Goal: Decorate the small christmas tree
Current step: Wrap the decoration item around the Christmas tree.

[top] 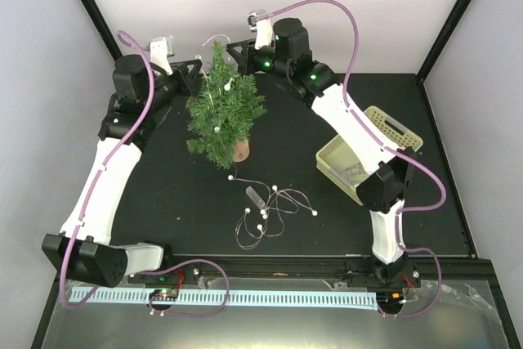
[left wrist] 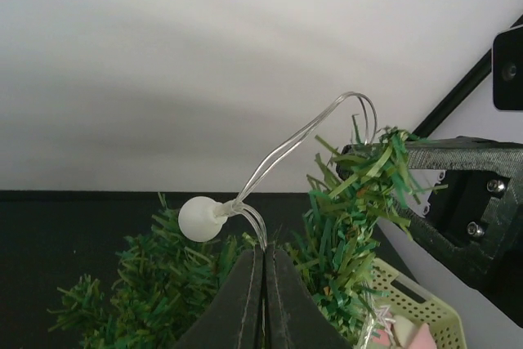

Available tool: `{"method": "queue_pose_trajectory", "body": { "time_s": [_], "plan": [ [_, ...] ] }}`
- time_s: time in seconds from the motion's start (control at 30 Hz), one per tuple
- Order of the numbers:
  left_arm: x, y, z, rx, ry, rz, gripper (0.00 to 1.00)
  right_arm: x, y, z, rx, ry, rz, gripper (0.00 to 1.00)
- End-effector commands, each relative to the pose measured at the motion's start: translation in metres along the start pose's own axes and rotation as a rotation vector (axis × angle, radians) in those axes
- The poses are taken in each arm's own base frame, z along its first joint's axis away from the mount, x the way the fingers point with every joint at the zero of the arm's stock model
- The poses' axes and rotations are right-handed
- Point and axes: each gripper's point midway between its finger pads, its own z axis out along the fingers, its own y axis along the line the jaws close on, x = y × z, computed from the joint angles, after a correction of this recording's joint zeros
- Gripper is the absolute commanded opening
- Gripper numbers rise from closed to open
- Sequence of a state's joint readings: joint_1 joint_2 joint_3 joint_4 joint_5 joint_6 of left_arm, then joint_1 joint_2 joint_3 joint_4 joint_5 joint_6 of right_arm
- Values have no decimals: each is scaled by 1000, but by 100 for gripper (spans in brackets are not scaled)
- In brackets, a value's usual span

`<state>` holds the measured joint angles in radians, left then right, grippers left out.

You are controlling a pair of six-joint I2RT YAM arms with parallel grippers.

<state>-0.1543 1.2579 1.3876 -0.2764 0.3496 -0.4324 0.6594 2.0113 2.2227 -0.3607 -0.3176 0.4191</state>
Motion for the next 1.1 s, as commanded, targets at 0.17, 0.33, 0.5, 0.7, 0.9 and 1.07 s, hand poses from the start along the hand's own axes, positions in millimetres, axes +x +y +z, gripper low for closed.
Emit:
{"method": "queue_pose_trajectory", "body": {
  "time_s": [0.17,0.33,0.5,0.7,0.9,1.07],
  "plan": [
    [4,-21,-15,105,50,-48,1,7,6,-13,-19,26,6,1],
    [3,-32,-25,149,36,-51,1,4,14,-22,-43,21,-15,3],
    [7,-36,-31,170,45,-67,2,3,20,-28,-66,24,-6,4],
    [13,-38,-36,186,47,-83,2,9,26,-33,-92,47,-5,20],
    [18,-37,-36,194,51,-100,2,15,22,-56,-41,37,-95,49],
    [18,-36,-34,192,49,-104,2,43,19,-79,-44,29,-197,59]
  ]
}}
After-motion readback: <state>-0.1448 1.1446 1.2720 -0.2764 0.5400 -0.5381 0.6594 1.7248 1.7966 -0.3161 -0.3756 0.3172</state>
